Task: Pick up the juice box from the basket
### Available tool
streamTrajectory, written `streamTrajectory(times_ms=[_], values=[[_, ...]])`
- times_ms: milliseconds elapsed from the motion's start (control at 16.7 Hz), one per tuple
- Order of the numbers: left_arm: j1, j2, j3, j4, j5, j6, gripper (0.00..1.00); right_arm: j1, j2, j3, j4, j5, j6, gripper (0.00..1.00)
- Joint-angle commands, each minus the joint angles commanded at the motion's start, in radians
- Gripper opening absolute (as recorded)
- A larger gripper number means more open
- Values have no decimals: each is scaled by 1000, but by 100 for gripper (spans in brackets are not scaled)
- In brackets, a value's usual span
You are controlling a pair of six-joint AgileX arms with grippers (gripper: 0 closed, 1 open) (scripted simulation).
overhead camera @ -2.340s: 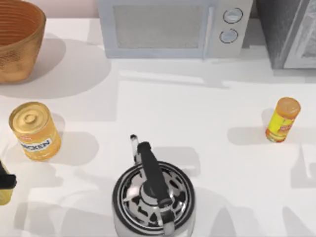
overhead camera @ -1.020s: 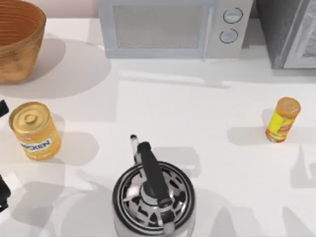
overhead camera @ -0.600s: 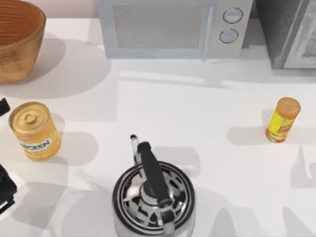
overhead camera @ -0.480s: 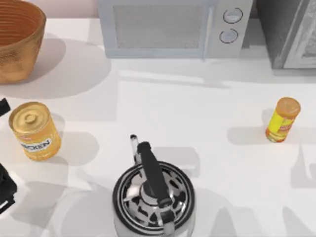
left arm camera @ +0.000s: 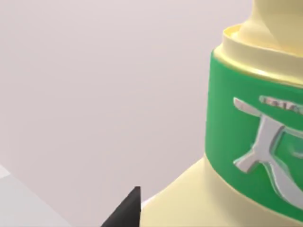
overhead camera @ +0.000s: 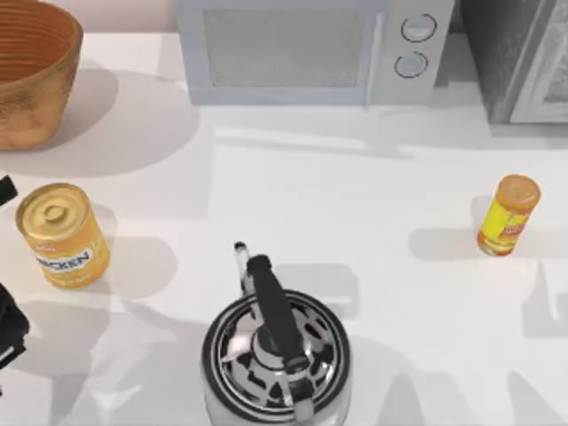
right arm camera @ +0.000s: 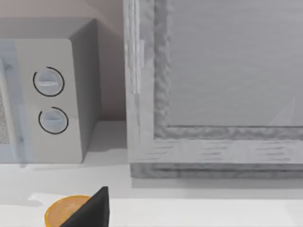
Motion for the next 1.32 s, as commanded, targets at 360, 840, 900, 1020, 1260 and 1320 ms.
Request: streamTrajectory(times_ms=[360, 840, 900, 1020, 1260, 1320], values=[[79, 169, -16, 171, 87, -7, 0, 0, 0, 0, 0, 0, 0, 100], [79, 169, -16, 172, 87, -7, 30, 0, 0, 0, 0, 0, 0, 100], [79, 169, -16, 172, 87, -7, 38, 0, 0, 0, 0, 0, 0, 100], [79, 169, -16, 172, 87, -7, 53, 0, 0, 0, 0, 0, 0, 100], [79, 169, -16, 172, 87, -7, 83, 0, 0, 0, 0, 0, 0, 100], [79, 169, -16, 172, 87, -7, 90, 0, 0, 0, 0, 0, 0, 100]])
